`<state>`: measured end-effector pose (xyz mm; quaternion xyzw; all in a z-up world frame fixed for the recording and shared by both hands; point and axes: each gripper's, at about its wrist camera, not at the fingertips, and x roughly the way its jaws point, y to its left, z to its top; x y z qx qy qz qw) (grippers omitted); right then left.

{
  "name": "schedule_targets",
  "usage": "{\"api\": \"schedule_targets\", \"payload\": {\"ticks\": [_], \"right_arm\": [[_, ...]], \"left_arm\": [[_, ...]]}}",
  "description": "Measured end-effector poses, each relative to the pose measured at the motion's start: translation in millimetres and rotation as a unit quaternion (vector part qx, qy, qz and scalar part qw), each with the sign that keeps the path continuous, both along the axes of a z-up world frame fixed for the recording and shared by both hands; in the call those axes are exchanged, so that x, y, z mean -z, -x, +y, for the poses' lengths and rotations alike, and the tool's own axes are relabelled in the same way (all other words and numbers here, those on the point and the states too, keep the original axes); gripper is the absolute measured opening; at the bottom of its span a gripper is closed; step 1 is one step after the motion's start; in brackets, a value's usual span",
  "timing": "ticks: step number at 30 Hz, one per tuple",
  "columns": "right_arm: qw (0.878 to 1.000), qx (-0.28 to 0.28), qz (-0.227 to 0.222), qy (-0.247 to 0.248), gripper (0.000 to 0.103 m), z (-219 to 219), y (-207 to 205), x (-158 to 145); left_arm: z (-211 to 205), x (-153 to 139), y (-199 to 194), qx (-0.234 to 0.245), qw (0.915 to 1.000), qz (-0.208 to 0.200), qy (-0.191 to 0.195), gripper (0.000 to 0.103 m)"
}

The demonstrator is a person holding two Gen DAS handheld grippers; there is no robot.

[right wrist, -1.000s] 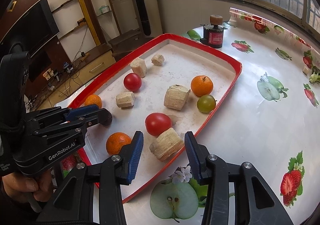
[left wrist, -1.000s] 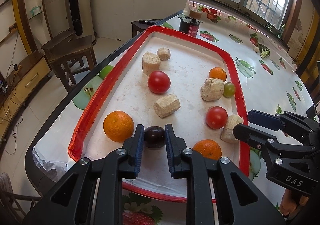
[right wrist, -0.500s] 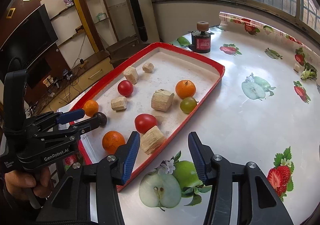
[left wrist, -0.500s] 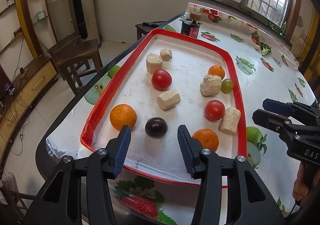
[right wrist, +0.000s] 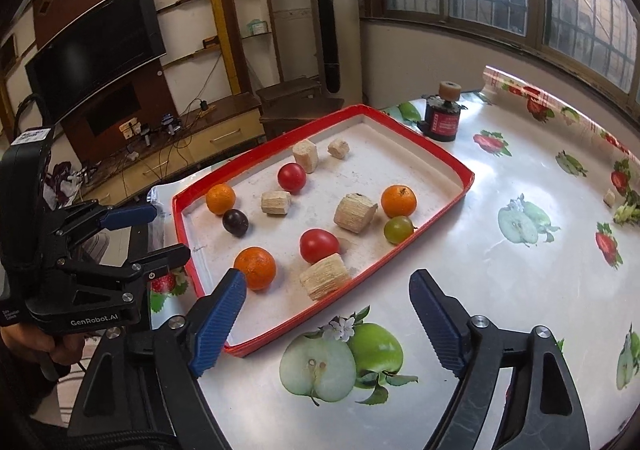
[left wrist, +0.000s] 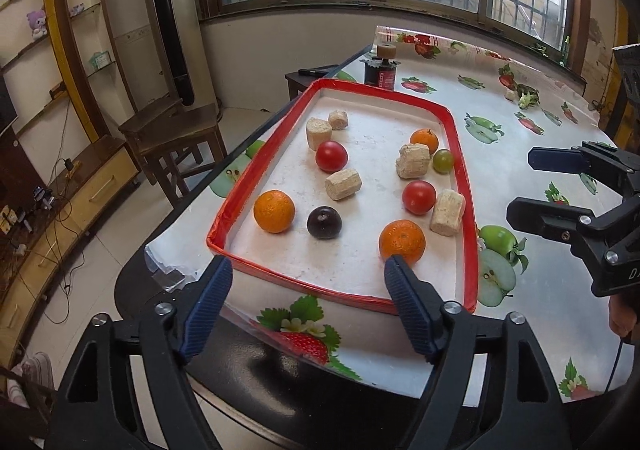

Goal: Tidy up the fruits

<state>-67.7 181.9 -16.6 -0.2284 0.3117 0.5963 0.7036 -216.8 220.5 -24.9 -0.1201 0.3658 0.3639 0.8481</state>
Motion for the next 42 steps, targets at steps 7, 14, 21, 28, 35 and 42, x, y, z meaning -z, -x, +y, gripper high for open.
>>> {"api": "schedule_targets", "payload": {"ticks": [7,14,21,28,35,42], "right_arm": [[0.998,-0.055,-0.034,0.002,0.091,-5.2,19.0,-0.2],[0.992,-0.121,-0.039,0.005,0.091,-7.9,29.7,-0.5],[0.988,-0.145,-0.06,0.007,0.091,-10.2,30.6,-4.3],[0.985,-0.156,-0.074,0.009,0.091,-15.0,34.7,-2.1],[0.983,-0.166,-0.076,0.015,0.091,-17.4,40.0,1.5],[0.983,-0.166,-0.069,0.019,0.091,-16.1,39.4,5.4]], "left_arm": [[-10.6,-6.3,11.0,-0.007,0.9996,-0.011,-0.026,0.081],[-25.4,-8.6,12.8,0.003,0.9992,-0.018,-0.036,0.083],[-37.4,-12.9,12.9,0.003,0.9985,-0.021,-0.051,0.083],[-46.7,-11.7,7.3,0.01,0.9982,-0.01,-0.058,0.083],[-47.6,-10.1,8.1,0.007,0.9988,-0.016,-0.046,0.083],[-44.7,-7.7,8.9,0.01,0.9994,-0.021,-0.027,0.083]]}}
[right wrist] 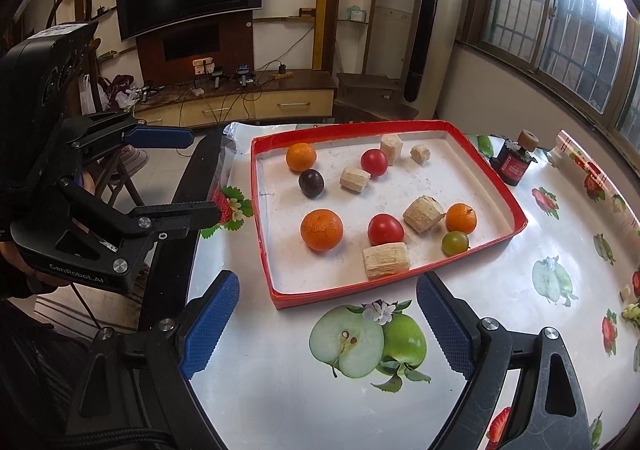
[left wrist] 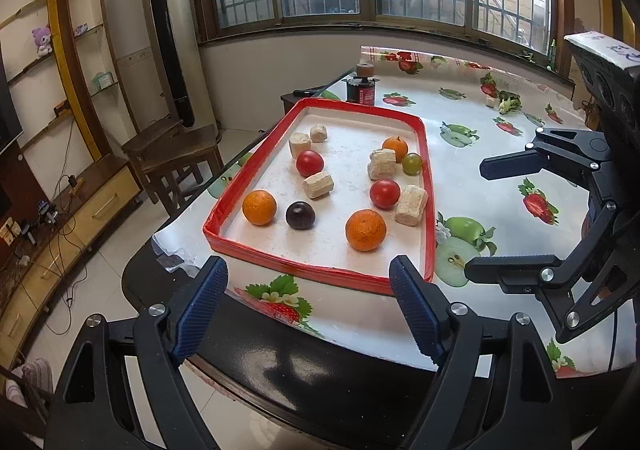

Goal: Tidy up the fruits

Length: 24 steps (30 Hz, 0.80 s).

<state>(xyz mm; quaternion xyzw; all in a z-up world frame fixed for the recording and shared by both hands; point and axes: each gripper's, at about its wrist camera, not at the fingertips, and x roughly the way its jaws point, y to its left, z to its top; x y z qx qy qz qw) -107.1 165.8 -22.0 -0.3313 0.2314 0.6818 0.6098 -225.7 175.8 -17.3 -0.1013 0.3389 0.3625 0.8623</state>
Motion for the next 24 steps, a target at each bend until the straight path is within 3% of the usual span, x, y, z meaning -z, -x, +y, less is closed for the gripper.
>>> {"api": "schedule_targets", "payload": {"ticks": [13,24], "right_arm": [[1.0,-0.001,0.002,-0.003,0.091,0.0,2.6,0.4],[1.0,-0.004,0.001,-0.002,0.091,1.7,3.6,0.6]], "left_arm": [[-2.9,-1.5,2.1,-0.006,0.9996,-0.004,-0.028,0.083],[-1.7,-1.4,1.9,-0.007,0.9996,-0.002,-0.027,0.083]]}}
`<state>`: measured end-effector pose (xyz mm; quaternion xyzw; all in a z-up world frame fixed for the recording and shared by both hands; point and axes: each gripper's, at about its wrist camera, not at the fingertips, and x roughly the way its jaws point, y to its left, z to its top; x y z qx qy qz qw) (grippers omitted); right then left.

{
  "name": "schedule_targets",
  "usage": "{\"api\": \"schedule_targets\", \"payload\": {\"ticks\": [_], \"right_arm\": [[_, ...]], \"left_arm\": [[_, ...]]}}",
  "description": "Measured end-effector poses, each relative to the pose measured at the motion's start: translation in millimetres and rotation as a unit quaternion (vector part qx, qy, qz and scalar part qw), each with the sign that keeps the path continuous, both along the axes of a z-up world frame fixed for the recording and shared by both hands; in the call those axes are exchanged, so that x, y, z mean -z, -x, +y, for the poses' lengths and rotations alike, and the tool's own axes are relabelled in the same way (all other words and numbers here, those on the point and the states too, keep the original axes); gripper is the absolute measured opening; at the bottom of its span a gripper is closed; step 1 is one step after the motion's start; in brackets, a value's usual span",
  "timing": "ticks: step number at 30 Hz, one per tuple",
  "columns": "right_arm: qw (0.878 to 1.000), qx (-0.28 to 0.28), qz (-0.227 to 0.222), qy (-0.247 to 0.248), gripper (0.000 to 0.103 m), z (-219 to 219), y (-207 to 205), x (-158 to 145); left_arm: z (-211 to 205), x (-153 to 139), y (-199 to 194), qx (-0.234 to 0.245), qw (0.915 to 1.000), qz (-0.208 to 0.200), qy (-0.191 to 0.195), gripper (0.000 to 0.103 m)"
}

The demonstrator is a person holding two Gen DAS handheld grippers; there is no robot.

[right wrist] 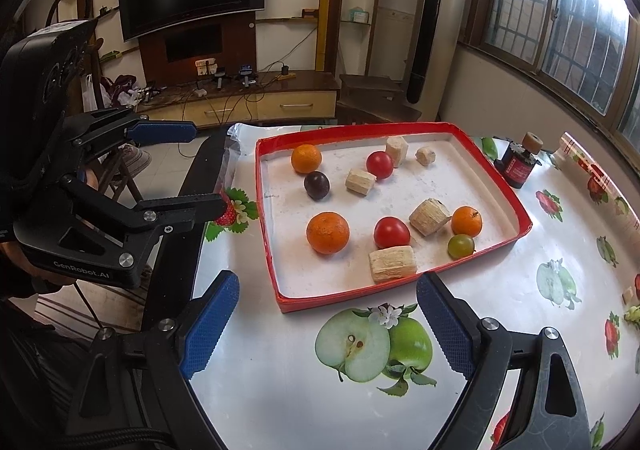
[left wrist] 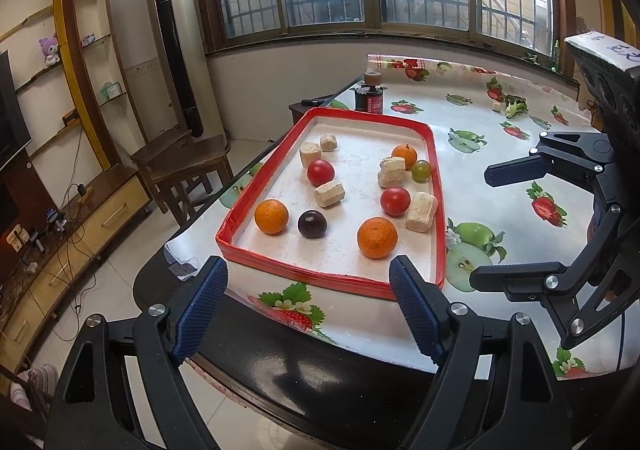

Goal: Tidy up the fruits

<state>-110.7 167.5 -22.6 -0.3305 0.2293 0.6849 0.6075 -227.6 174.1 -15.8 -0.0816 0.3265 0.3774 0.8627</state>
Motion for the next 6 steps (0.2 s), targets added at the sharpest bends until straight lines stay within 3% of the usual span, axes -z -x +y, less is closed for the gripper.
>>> {"api": "schedule_targets", "payload": {"ticks": [6], "right_arm": [[1.0,0.0,0.001,0.0,0.091,0.6,0.6,0.6]], "left_arm": [[2.2,-0.4,0.7,-0.002,1.0,-0.002,0.008,0.083]]}}
